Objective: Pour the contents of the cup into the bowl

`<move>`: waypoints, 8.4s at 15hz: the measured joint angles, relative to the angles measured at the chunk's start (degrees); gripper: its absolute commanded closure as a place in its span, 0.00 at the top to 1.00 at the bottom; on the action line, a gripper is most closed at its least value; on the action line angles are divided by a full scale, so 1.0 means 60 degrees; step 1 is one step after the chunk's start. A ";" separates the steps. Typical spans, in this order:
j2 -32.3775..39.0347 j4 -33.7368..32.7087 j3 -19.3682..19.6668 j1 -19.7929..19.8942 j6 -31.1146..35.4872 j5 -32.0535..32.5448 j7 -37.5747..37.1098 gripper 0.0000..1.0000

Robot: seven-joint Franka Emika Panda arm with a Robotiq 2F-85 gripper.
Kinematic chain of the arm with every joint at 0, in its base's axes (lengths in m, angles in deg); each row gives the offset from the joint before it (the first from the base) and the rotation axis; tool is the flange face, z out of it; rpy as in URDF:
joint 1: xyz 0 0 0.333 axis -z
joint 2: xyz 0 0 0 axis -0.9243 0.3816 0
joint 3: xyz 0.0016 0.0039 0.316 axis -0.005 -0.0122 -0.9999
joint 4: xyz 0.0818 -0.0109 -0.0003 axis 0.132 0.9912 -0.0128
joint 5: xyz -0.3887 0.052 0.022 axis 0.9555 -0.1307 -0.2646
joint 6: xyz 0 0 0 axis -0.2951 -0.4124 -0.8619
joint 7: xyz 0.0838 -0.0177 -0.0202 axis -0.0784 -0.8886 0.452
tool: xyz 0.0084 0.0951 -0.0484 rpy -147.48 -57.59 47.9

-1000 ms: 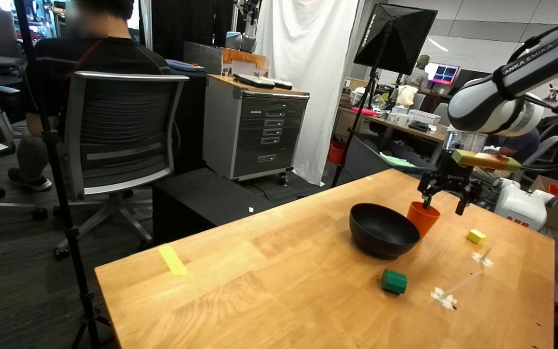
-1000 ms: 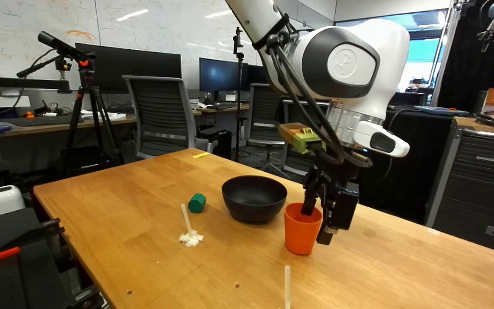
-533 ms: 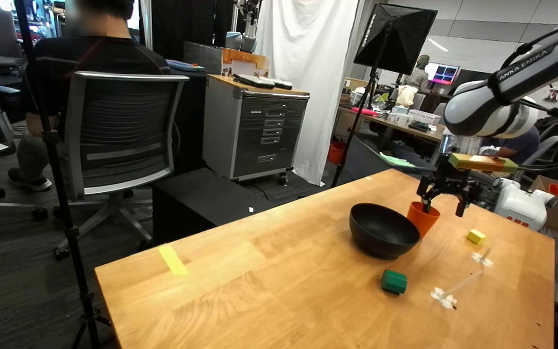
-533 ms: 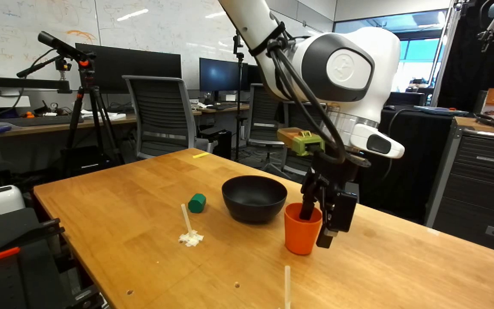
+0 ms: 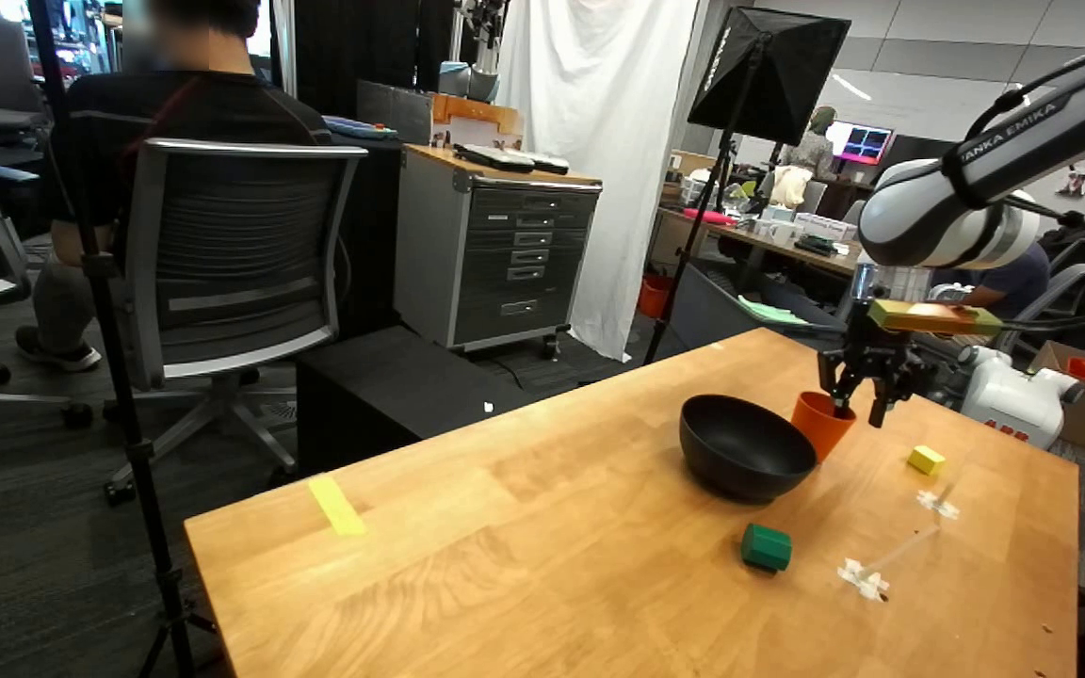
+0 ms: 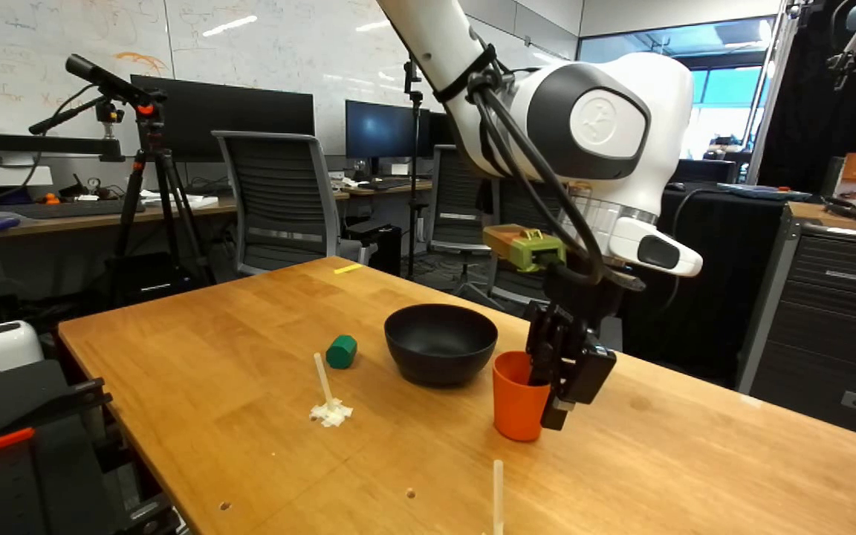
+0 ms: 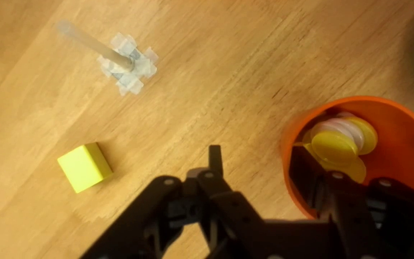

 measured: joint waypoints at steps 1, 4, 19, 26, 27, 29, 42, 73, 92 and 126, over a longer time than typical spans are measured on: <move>0.0014 -0.0020 0.0000 -0.0001 0.0000 0.0000 -0.0007 0.14; 0.0039 -0.0064 0.0000 -0.0006 0.0000 0.0000 -0.0059 0.03; -0.0091 -0.0345 0.0004 -0.0062 -0.0083 -0.0082 -0.0551 0.04; -0.1413 0.0152 -0.0017 -0.0092 0.0213 -0.0234 -0.0551 0.04; -0.1669 0.0392 -0.0017 -0.0119 0.0513 -0.0223 -0.0551 0.04; -0.2133 0.0952 -0.0016 -0.0223 0.1182 -0.0141 -0.0551 0.04; -0.4624 0.5514 0.0000 -0.1608 0.6350 0.2094 -0.1356 0.03; -0.5421 0.5594 0.2056 -0.3938 0.7950 1.7924 -1.6944 0.03; -0.5408 0.6893 -0.0132 -0.3385 0.3206 2.1222 -2.0981 0.04; -0.5414 0.7396 -0.2005 -0.2479 -0.0399 2.2296 -2.0427 0.02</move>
